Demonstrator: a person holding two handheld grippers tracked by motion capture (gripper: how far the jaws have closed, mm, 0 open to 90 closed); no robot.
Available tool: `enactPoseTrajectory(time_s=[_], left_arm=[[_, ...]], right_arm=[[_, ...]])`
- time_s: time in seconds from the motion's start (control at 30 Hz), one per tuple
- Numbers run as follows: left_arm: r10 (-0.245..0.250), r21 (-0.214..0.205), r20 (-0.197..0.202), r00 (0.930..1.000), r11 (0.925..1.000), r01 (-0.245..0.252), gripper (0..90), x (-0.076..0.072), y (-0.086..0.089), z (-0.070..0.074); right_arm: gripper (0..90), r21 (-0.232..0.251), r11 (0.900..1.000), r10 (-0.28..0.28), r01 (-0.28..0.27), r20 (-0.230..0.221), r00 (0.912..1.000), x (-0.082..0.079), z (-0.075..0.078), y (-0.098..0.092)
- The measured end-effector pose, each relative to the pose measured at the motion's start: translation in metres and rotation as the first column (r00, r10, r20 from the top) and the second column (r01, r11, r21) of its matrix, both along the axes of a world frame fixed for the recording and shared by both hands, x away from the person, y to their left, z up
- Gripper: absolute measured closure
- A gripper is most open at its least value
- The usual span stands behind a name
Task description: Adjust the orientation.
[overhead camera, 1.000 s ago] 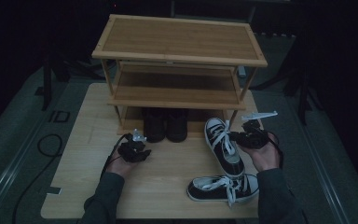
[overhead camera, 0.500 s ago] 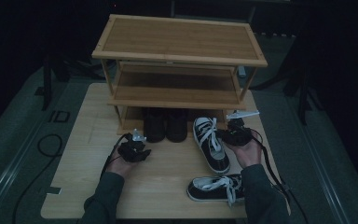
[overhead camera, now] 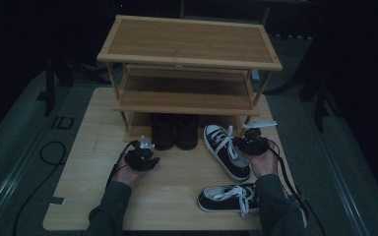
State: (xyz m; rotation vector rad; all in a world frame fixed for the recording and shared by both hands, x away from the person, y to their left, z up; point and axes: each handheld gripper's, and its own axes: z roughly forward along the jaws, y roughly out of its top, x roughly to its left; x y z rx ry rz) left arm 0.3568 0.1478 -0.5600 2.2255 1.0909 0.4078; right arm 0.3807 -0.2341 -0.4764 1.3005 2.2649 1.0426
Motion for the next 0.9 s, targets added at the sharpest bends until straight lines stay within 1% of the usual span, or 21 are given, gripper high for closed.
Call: enactPoseTrajectory(time_s=[0.1,0.17,0.23,0.27,0.47,0.57,0.63,0.67,0.7,0.73,0.77,0.8,0.83,0.87,0.9], left_arm=[[0.002,0.0,0.0,1.0,1.0,-0.002,62.9,0.0,0.0,0.0],[0.004,-0.003,0.001,1.0,1.0,-0.004,62.9,0.0,0.0,0.0],[0.003,-0.003,0.002,1.0,1.0,-0.003,62.9,0.0,0.0,0.0],[0.003,-0.004,0.002,1.0,1.0,-0.003,62.9,0.0,0.0,0.0],[0.003,-0.001,0.002,1.0,1.0,-0.003,62.9,0.0,0.0,0.0],[0.003,-0.001,0.001,1.0,1.0,-0.003,62.9,0.0,0.0,0.0],[0.004,-0.004,0.002,1.0,1.0,-0.004,62.9,0.0,0.0,0.0],[0.006,-0.004,0.002,1.0,1.0,-0.006,62.9,0.0,0.0,0.0],[0.006,-0.004,0.002,1.0,1.0,-0.006,62.9,0.0,-0.001,0.0],[0.006,-0.004,0.002,1.0,1.0,-0.006,62.9,0.0,0.0,0.0],[0.006,-0.003,0.002,1.0,1.0,-0.006,62.9,0.0,0.0,0.0],[0.006,-0.004,0.002,1.0,1.0,-0.006,62.9,0.0,-0.001,0.0],[0.006,-0.003,0.002,1.0,1.0,-0.006,62.9,0.0,-0.001,0.0],[0.006,-0.003,0.002,1.0,1.0,-0.006,62.9,0.0,-0.001,0.0],[0.007,-0.005,0.002,1.0,1.0,-0.007,62.9,0.0,-0.001,0.0]], right_arm=[[86.7,-0.021,0.9998,-0.001,0.001,0.005,1.0,0.002,-0.001,0.0],[86.6,-0.049,0.9988,0.001,-0.001,0.003,1.0,0.003,-0.004,-0.001],[86.6,-0.051,0.9987,0.001,-0.001,0.0,1.0,0.004,-0.006,-0.003],[86.5,-0.042,0.9991,0.004,-0.004,-0.002,1.0,0.004,-0.007,-0.005],[86.4,-0.031,0.9995,-0.007,0.007,0.011,0.9999,0.009,-0.008,-0.009],[86.3,-0.051,0.9987,-0.006,0.006,0.002,1.0,0.01,-0.009,-0.008],[86.0,-0.047,0.9989,0.003,-0.003,-0.006,1.0,0.009,-0.01,-0.011],[85.3,-0.046,0.9989,0.01,-0.011,-0.018,0.9998,0.008,-0.012,-0.013],[85.3,-0.046,0.9989,0.01,-0.011,-0.018,0.9998,0.008,-0.012,-0.013],[83.4,-0.066,0.9976,0.021,-0.022,-0.022,0.9995,0.005,-0.013,-0.014],[83.4,-0.066,0.9976,0.021,-0.022,-0.022,0.9995,0.005,-0.013,-0.014],[81.6,-0.076,0.9968,0.023,-0.023,-0.011,0.9997,0.003,-0.014,-0.014],[80.4,-0.076,0.9969,0.022,-0.023,-0.01,0.9997,0.002,-0.013,-0.015],[74.4,-0.082,0.9964,0.022,-0.022,-0.002,0.9998,-0.002,-0.01,-0.015],[74.4,-0.082,0.9964,0.022,-0.022,-0.002,0.9998,-0.002,-0.01,-0.015]])
